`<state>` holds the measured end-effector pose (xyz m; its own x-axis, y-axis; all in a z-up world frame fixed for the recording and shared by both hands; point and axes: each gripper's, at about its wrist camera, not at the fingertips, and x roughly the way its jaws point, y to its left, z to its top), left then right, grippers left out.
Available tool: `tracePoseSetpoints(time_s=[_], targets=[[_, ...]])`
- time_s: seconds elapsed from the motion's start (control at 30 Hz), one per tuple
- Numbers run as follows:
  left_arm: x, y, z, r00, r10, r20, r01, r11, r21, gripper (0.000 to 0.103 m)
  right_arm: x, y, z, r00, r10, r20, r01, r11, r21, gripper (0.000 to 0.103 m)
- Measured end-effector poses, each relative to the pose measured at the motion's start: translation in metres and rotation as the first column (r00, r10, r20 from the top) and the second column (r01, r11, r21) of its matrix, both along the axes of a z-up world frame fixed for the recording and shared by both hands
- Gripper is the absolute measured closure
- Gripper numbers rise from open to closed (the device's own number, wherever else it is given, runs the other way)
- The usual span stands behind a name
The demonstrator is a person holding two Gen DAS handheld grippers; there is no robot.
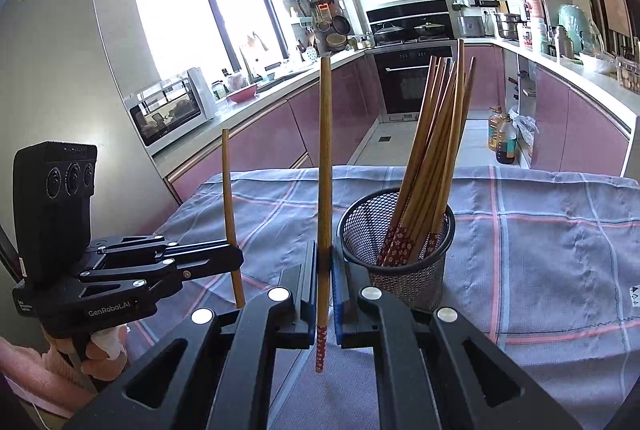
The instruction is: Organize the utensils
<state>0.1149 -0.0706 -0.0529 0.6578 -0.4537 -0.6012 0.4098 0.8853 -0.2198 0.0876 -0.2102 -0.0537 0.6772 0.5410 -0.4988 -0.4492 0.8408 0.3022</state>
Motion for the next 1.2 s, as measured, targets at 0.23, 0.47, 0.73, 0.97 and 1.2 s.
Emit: tracePoseSetpoints(time_s=[0.23,0.47,0.73,0.97,1.2], targets=[[-0.001,-0.002,0.004,1.000,0.000,0.009,0.000,1.000,0.000,0.095,-0.001,-0.002,0.006,1.000,-0.006,0.015,0.006,1.000,0.003,0.097],[0.000,-0.003,0.009,1.000,-0.002,0.025,0.002,1.000,-0.003,0.095,0.000,-0.003,0.011,1.000,-0.011,0.028,0.011,1.000,-0.001,0.097],[-0.001,-0.004,0.017,0.999,-0.008,0.039,0.008,1.000,-0.013,0.095,0.000,-0.006,0.017,0.999,-0.015,0.044,0.015,1.000,-0.002,0.097],[-0.001,-0.002,0.023,0.999,-0.009,0.053,0.010,1.000,-0.021,0.095,0.000,-0.008,0.022,0.998,-0.020,0.063,0.020,1.000,-0.004,0.097],[-0.001,-0.001,0.028,0.998,-0.013,0.061,0.015,0.999,-0.032,0.095,-0.002,-0.009,0.026,0.997,-0.024,0.080,0.024,1.000,-0.004,0.097]])
